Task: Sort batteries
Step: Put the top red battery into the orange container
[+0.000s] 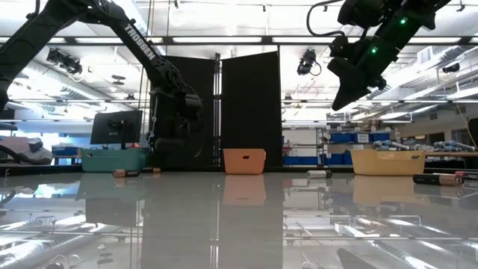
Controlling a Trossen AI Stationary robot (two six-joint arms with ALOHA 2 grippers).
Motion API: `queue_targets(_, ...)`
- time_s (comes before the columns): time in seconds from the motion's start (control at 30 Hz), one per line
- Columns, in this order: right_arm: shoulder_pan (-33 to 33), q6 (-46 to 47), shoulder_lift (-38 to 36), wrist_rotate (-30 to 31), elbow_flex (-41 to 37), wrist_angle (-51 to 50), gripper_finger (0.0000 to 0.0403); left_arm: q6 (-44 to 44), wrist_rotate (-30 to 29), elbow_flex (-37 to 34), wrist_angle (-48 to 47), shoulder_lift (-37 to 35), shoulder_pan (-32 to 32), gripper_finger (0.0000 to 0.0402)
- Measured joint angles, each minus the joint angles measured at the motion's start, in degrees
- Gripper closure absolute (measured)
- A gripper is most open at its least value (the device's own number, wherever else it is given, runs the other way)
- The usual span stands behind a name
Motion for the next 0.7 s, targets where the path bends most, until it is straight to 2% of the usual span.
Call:
queue_targets(0.3, 0.0, -0.47, 0.0, 0.0, 0.0, 0.01, 0.0391, 0.41, -0.82, 0.78, 0.9, 0.21, -0.93, 0.0358)
queue_targets(0.47, 0.0, -0.51, 0.0, 0.0, 0.0, 0.0, 0.038, 0.39, -0.29, 3.42, 3.34, 0.33, -1.74, 0.0358)
queue_targets(0.7, 0.02, -0.7, 0.0, 0.0, 0.0, 0.0, 0.0395, 0.44, -0.29, 8.33, 3.86, 0.35, -3.57, 0.0358)
